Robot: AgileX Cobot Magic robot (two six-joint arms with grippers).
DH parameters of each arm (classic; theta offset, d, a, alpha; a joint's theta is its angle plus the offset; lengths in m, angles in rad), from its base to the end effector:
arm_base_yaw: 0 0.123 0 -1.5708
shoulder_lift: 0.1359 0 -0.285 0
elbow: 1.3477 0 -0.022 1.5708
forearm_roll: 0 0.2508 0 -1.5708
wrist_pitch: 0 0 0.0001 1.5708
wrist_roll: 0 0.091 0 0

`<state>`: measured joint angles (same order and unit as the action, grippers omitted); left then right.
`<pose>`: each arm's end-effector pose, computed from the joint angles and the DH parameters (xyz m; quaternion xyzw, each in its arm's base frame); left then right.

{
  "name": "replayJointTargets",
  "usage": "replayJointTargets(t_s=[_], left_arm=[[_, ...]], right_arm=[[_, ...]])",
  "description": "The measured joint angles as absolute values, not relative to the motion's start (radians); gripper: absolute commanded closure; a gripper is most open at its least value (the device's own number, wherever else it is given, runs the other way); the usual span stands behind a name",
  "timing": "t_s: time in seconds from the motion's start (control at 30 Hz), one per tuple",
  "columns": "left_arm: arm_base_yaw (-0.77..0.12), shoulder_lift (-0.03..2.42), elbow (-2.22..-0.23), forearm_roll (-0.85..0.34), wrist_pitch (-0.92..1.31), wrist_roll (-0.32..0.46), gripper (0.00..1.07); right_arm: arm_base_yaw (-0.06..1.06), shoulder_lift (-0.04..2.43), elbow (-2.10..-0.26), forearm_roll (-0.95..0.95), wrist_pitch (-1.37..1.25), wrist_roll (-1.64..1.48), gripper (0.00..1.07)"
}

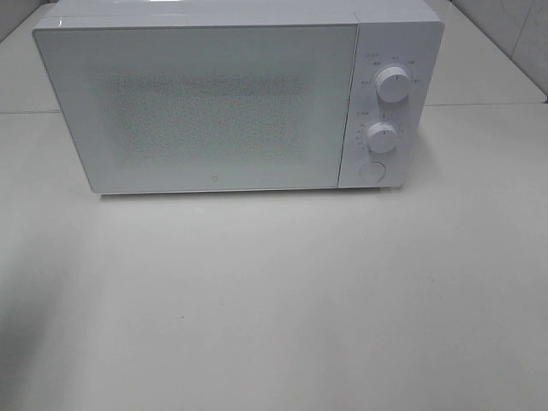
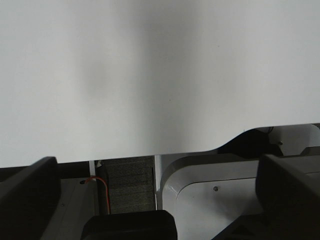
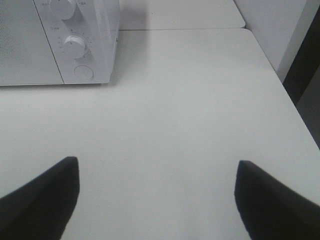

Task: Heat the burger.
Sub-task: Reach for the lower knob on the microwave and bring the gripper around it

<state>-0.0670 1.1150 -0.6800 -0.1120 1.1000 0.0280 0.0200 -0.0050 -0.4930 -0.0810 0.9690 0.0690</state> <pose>0.1639 -0.0201 0.2389 0.0251 0.9965 -0.0525 0.0603 -0.0013 -0.0061 0.2831 0.0200 0.8281 -0.0156 0.5601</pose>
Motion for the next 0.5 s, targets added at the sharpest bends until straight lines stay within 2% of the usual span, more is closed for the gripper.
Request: replayJointTargets(t_s=[0.13, 0.33, 0.5], left_arm=[[-0.067, 0.958, -0.573, -0.100, 1.076, 0.028, 0.09], [-0.067, 0.824, -0.528, -0.085, 1.078, 0.028, 0.09], [-0.067, 0.560, -0.525, -0.078, 1.080, 0.028, 0.09]], right_arm=[[0.020, -0.005, -0.493, -0.081, 0.969, 0.069, 0.32], [0.020, -0.005, -0.493, -0.081, 0.969, 0.069, 0.32], [0.020, -0.005, -0.493, -0.081, 0.969, 0.069, 0.32]])
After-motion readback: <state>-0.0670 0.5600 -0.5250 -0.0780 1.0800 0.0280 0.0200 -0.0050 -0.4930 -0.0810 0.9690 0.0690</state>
